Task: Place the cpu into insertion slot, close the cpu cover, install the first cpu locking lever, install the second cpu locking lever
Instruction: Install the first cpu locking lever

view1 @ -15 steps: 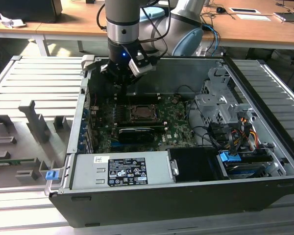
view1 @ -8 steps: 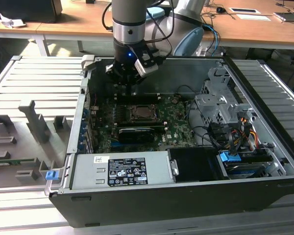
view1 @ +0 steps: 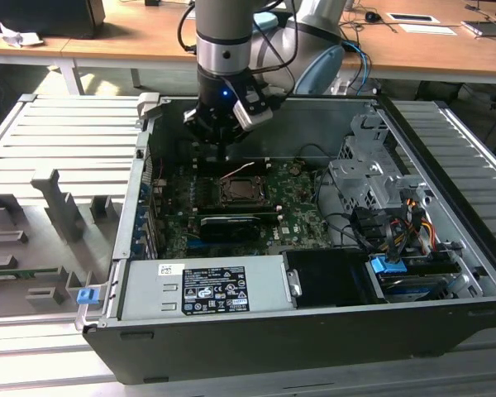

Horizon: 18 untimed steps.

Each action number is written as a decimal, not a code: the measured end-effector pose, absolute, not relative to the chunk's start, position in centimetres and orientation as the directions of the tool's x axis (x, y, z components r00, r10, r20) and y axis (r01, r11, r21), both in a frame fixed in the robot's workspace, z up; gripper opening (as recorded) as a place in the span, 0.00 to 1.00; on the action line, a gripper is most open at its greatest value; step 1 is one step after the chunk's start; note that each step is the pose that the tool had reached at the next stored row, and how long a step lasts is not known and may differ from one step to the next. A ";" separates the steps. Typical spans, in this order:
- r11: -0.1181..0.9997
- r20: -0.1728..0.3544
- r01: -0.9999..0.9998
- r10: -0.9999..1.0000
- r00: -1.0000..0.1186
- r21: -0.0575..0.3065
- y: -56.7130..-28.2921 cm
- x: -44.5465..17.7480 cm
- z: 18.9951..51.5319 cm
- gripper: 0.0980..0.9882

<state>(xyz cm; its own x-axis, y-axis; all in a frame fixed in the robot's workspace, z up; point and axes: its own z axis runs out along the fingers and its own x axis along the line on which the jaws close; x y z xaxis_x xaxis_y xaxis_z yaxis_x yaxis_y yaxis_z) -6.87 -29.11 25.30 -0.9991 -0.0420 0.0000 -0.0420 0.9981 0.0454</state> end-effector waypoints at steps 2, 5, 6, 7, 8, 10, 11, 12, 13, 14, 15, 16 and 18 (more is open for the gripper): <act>0.998 0.000 -0.042 -0.042 -0.999 0.052 -29.1 -6.7 25.3 0.01; 0.996 -0.002 -0.041 -0.041 -0.999 0.079 -29.4 -6.6 25.0 0.01; 0.996 -0.002 -0.041 -0.041 -0.999 0.079 -29.4 -6.6 24.8 0.01; 0.996 -0.002 -0.041 -0.041 -0.999 0.079 -29.4 -6.6 24.7 0.01; 0.996 -0.002 -0.041 -0.041 -0.999 0.079 -29.4 -6.6 24.6 0.01; 0.996 -0.002 -0.041 -0.041 -0.999 0.080 -29.4 -6.2 24.3 0.01; 0.996 -0.002 -0.041 -0.041 -0.999 0.080 -29.4 -6.1 24.3 0.01; 0.996 -0.002 -0.041 -0.041 -0.999 0.081 -29.4 -5.9 24.2 0.01; 0.996 -0.002 -0.041 -0.041 -0.999 0.082 -29.4 -5.8 24.2 0.01; 0.996 -0.002 -0.041 -0.041 -0.999 0.084 -29.4 -5.7 24.1 0.01; 0.995 -0.002 -0.041 -0.041 -0.999 0.092 -29.4 -5.5 24.1 0.01; 0.993 -0.003 -0.041 -0.041 -0.999 0.111 -29.4 -5.4 24.1 0.01; 0.991 -0.004 -0.041 -0.041 -0.999 0.130 -29.4 -5.4 24.0 0.01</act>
